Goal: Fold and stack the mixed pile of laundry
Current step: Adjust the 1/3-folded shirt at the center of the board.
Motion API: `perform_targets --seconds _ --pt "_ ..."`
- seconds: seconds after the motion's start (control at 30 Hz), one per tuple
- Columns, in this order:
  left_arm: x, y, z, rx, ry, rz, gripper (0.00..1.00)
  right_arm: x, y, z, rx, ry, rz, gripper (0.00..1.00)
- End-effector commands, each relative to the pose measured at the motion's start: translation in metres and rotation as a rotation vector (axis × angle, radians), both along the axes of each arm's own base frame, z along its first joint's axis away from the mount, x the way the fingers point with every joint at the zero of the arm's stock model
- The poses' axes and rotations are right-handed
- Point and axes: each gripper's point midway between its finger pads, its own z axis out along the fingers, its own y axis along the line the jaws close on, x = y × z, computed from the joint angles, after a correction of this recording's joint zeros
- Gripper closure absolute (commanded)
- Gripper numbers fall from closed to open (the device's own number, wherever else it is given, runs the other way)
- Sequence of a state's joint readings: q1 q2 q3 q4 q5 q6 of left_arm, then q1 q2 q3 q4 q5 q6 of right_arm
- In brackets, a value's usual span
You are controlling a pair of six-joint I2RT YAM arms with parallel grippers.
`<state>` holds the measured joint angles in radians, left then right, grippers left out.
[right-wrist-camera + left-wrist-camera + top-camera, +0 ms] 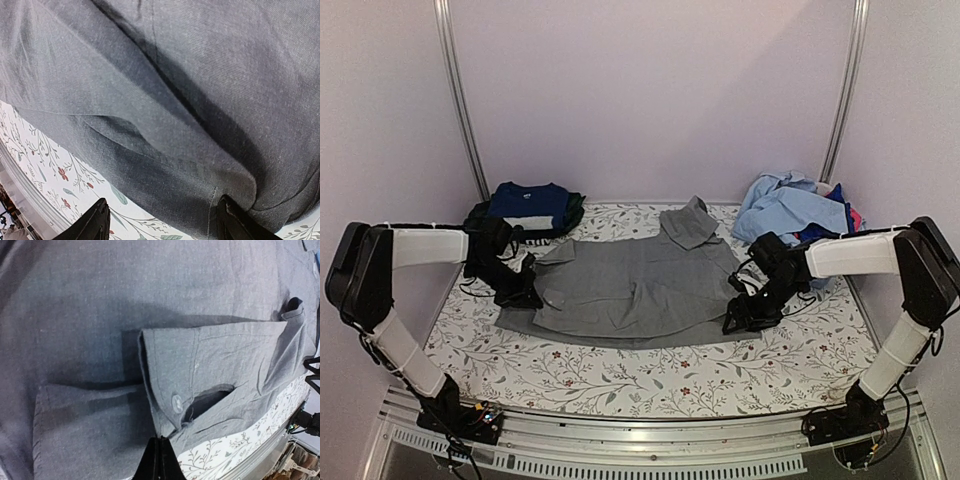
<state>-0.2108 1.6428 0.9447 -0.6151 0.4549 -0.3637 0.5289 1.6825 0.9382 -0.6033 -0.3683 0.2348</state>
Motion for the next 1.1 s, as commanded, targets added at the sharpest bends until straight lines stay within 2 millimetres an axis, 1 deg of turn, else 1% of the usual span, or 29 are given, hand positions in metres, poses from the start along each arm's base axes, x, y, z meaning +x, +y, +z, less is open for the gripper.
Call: perform_targets --seconds 0.0,0.07,0.17,0.23,0.33,0.47,0.53,0.6,0.67,0.73,0.8,0.87,0.93,1.0,1.07 --pt "-0.002 0.017 0.016 0.050 -0.095 0.012 1.00 -0.020 -0.015 -0.018 -0.051 0.066 -0.003 0.27" --pt "0.000 0.020 0.022 0.054 -0.142 0.028 1.00 -0.021 -0.016 -0.019 -0.052 0.070 -0.005 0.28" --pt "0.007 0.026 0.031 0.084 -0.224 0.049 1.00 -0.024 -0.017 -0.023 -0.055 0.080 -0.003 0.28" --pt "0.011 0.030 0.034 0.101 -0.264 0.058 1.00 -0.025 -0.017 -0.025 -0.057 0.084 0.000 0.28" --pt "0.012 0.036 0.026 0.136 -0.274 0.060 1.00 -0.027 -0.018 -0.027 -0.058 0.091 0.004 0.28" --pt "0.010 0.048 0.000 0.225 -0.194 0.073 1.00 -0.028 -0.017 -0.027 -0.052 0.096 0.012 0.28" --pt "0.008 0.050 -0.010 0.241 -0.152 0.073 1.00 -0.030 -0.015 -0.024 -0.036 0.102 0.017 0.29" --pt "0.007 0.045 -0.012 0.216 -0.133 0.065 1.00 -0.029 -0.007 -0.015 0.007 0.100 0.029 0.32" --pt "0.008 0.043 -0.009 0.202 -0.129 0.063 1.00 -0.024 0.003 0.005 0.065 0.074 0.041 0.33" --pt "0.010 0.046 -0.002 0.200 -0.125 0.082 0.87 -0.017 0.012 0.029 0.121 0.028 0.051 0.33" --pt "0.016 0.051 0.011 0.165 -0.138 0.126 0.72 -0.008 0.017 0.057 0.164 -0.039 0.046 0.32" --pt "0.021 0.060 0.025 0.120 -0.155 0.195 0.63 -0.001 0.017 0.071 0.181 -0.071 0.030 0.32" --pt "0.025 0.076 0.034 0.097 -0.156 0.284 0.51 0.002 0.010 0.072 0.161 -0.075 0.003 0.31" --pt "0.024 0.094 0.033 0.092 -0.118 0.370 0.39 0.005 -0.007 0.061 0.100 -0.063 -0.047 0.29" --pt "0.018 0.110 0.028 0.067 -0.061 0.450 0.36 0.005 -0.023 0.047 0.061 -0.029 -0.096 0.29"
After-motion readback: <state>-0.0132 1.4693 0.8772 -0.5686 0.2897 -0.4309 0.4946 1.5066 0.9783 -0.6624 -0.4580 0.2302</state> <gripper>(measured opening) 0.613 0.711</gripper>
